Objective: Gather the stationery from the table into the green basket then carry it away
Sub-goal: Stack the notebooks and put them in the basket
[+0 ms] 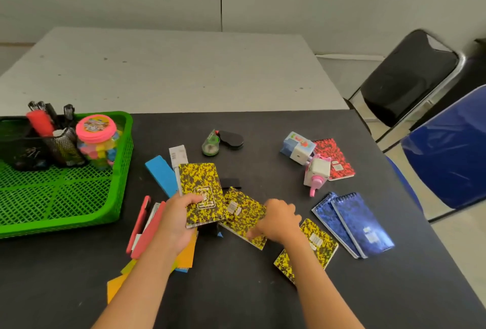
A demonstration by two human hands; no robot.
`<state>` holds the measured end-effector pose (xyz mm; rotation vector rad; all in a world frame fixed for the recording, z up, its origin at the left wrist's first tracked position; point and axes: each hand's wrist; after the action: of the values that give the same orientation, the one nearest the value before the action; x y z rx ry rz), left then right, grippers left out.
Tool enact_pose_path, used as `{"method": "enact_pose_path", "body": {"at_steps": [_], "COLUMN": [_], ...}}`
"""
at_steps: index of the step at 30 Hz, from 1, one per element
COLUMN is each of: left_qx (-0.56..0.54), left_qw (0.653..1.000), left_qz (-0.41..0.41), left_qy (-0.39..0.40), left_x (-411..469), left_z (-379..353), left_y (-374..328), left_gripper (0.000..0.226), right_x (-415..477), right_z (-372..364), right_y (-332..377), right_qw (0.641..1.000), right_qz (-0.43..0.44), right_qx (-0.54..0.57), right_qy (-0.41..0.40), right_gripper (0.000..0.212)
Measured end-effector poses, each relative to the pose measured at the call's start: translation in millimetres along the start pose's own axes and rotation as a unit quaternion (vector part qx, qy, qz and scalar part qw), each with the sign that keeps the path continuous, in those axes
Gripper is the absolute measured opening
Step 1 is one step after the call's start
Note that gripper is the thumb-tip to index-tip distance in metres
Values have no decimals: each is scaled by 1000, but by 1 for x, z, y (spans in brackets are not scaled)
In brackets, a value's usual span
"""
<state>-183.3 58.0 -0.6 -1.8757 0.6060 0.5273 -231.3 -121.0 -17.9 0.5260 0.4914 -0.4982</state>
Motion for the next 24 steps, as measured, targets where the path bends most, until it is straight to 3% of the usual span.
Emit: {"method": "enact_pose_path", "body": {"at_steps": [3,6,8,13,15,17,19,20,21,24], "left_qx": [35,51,58,37,25,31,50,56,59,135], "left_qw": [999,999,998,996,995,995,994,993,992,976], "left_qz": [-9,-6,7,72,81,77,80,83,89,109], "left_qy": [-2,-8,3,48,58,58,54,60,72,133], "left_x": [1,3,3,4,5,6,6,7,6,3], "left_z": [7,11,11,9,9,8,5,2,-1,-9], "left_y": [-4,-9,-11,-7,-7,-6,-6,-6,-7,-16], "left_gripper": [42,37,32,26,30,30,32,34,36,29], "right_x": [8,12,12,8,7,3,0,-1,0,1], "right_z": [17,27,25,16,18,22,24,24,23,30], "right_y": [-10,-14,-10,11,11,10,10,9,7,2], "right_qw": [989,942,895,866,882,883,787,734,713,755], "right_qz": [49,166,257,403,368,309,254,227,208,168], "right_qx": [128,158,191,137,186,337,560,636,667,634], "right_qy": [-65,-245,-311,-263,-227,-108,38,71,66,-18], "right_gripper": [20,36,38,48,48,50,49,47,44,61]}}
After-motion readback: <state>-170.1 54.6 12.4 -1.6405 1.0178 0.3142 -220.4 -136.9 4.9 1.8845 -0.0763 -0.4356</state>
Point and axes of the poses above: each hand's wrist, its own x-axis towards the middle knuckle, its own z-axis out of the back of the hand, y = z × x, and after that the axes turned 2 degrees about z, right-handed
